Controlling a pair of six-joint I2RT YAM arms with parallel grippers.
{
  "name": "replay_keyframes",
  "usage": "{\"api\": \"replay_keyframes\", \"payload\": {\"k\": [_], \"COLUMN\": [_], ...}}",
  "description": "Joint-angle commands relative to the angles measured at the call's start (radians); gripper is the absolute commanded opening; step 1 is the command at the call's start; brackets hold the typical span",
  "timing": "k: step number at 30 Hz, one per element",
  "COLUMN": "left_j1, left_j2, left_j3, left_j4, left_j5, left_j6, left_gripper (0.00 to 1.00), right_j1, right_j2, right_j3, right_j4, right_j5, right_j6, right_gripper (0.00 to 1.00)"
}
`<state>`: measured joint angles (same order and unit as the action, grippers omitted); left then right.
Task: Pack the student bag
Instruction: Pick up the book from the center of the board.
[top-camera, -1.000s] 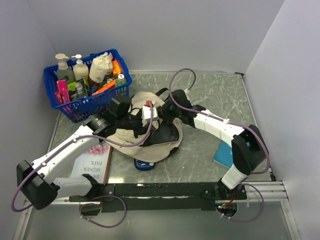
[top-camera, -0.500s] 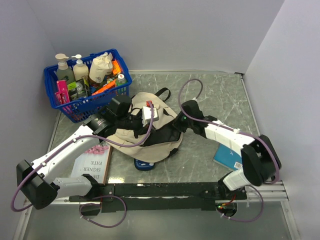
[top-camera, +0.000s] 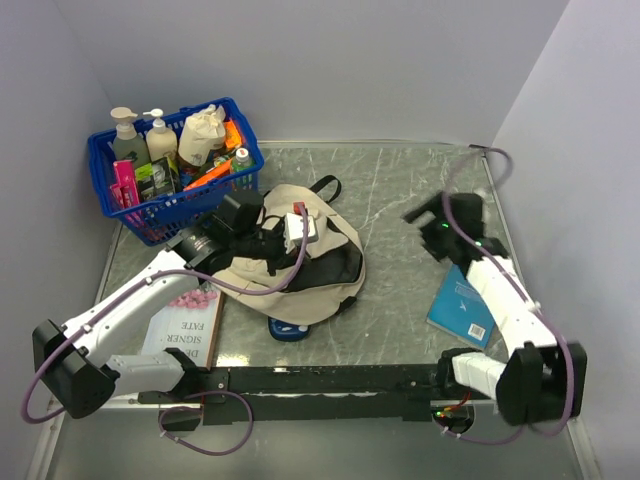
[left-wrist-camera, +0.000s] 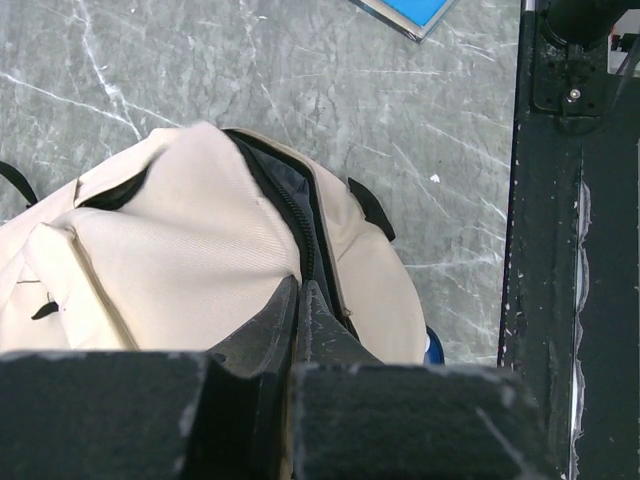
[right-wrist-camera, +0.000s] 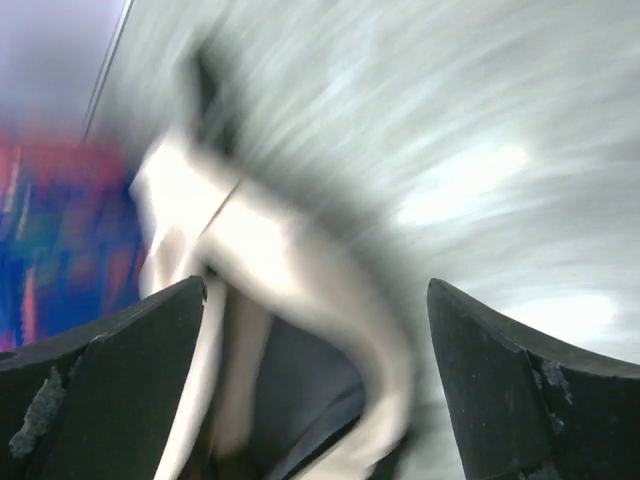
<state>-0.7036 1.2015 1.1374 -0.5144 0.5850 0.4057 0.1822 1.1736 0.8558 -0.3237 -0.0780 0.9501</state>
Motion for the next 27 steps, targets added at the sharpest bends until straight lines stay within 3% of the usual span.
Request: {"api": "replay_keyframes", "payload": {"k": [1,4,6,9,10,13,14,17,19,20,21,24,27], "left_j1": [-0.01,-0.011,-0.01,-0.01,-0.01,-0.01,-0.008,0.036,0.084,0.102,0.124,0.252,0.464], "left_j2": [-0.052,-0.059,-0.063,-0.074,-0.075,-0.079,-0.082,-0.097,-0.114,-0.118,-0.128,-0.14,-0.138], "left_j3": [0.002,-0.004,-0.013,-0.028,-0.033,-0.038,-0.03,0.01,0.045,0.057,0.071,0.12,0.15], "left_j4": [0.028,0.039,0.037,0.043,0.047,0.057,0.054,0.062,0.048,0.034,-0.01,-0.129,-0.266], "left_j5": [0.052,0.053,0.044,0.024,0.018,-0.007,-0.017,-0.086,-0.167,-0.191,-0.21,-0.22,-0.14], "left_j6": [0.013,0.008,0.008,0.01,0.01,-0.007,-0.014,-0.083,-0.106,-0.107,-0.104,-0.099,-0.059], "left_gripper": [0.01,0.01,0.01,0.01,0.01,0.15,0.15,0.18,0.29,0.42,0.43,0.5,0.51], "right_j1": [-0.226,-0.326,-0.412,-0.365,-0.322,-0.111,-0.011,0.118,0.238,0.276,0.365,0.526,0.621], "right_j2": [-0.094,-0.085,-0.06,-0.127,-0.187,-0.233,-0.23,-0.226,-0.236,-0.235,-0.23,-0.171,0.001], "right_j3": [-0.035,-0.021,-0.03,-0.078,-0.089,-0.061,-0.02,0.058,0.094,0.139,0.164,0.264,0.376], "right_j4": [-0.308,-0.405,-0.39,-0.246,-0.214,-0.181,-0.196,-0.23,-0.219,-0.224,-0.224,-0.203,-0.173], "right_j5": [0.039,0.073,-0.012,-0.125,-0.121,-0.028,-0.004,0.075,0.109,0.127,0.141,0.162,0.106], "right_j6": [-0.091,-0.131,-0.18,-0.214,-0.212,-0.224,-0.224,-0.231,-0.231,-0.226,-0.229,-0.249,-0.286], "right_gripper": [1.0,1.0,1.0,0.99,1.0,1.0,1.0,1.0,1.0,1.0,1.0,1.0,1.0]}}
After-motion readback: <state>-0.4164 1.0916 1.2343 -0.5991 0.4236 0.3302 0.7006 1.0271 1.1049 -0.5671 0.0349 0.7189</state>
